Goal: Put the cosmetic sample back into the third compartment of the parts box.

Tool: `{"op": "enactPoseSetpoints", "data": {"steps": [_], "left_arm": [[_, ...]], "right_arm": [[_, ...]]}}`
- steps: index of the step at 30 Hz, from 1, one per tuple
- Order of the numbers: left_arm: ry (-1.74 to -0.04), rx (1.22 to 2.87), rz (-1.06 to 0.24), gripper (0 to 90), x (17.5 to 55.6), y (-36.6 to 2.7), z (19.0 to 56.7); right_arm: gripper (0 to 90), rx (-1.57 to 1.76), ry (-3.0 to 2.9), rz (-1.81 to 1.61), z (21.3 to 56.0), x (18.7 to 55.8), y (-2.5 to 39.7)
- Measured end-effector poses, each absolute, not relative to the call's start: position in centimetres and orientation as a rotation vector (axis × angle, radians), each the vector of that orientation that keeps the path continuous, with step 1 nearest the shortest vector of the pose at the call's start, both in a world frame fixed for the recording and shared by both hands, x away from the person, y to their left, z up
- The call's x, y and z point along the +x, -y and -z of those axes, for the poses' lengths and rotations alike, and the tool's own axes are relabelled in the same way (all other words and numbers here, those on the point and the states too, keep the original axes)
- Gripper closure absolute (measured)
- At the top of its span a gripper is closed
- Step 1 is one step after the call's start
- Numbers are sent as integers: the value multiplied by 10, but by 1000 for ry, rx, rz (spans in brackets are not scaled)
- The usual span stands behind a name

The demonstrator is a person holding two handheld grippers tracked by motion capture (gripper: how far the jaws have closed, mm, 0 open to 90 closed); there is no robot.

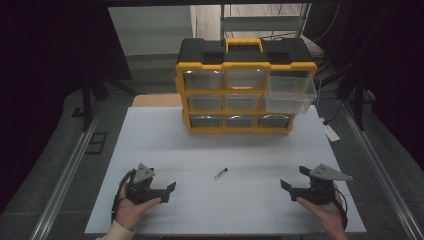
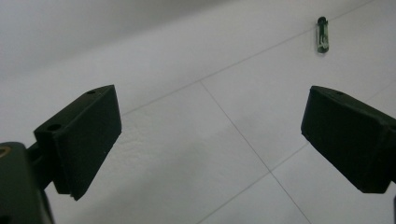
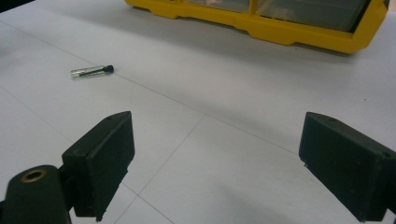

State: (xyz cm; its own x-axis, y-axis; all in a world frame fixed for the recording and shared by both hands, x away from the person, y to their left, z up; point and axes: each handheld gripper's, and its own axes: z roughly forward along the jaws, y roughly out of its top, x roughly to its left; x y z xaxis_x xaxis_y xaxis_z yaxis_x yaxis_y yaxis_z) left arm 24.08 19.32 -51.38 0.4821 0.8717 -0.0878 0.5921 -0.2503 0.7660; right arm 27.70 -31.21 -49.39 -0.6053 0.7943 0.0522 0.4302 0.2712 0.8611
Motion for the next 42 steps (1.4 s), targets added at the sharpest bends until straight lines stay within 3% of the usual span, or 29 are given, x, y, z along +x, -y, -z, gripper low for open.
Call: {"op": "enactPoseSetpoints", "data": {"steps": [42], "left_arm": [[-1095, 1993, -457, 50, 241, -183, 510]], "right_arm": [[128, 1095, -2242, -1186, 502, 289, 292]]}}
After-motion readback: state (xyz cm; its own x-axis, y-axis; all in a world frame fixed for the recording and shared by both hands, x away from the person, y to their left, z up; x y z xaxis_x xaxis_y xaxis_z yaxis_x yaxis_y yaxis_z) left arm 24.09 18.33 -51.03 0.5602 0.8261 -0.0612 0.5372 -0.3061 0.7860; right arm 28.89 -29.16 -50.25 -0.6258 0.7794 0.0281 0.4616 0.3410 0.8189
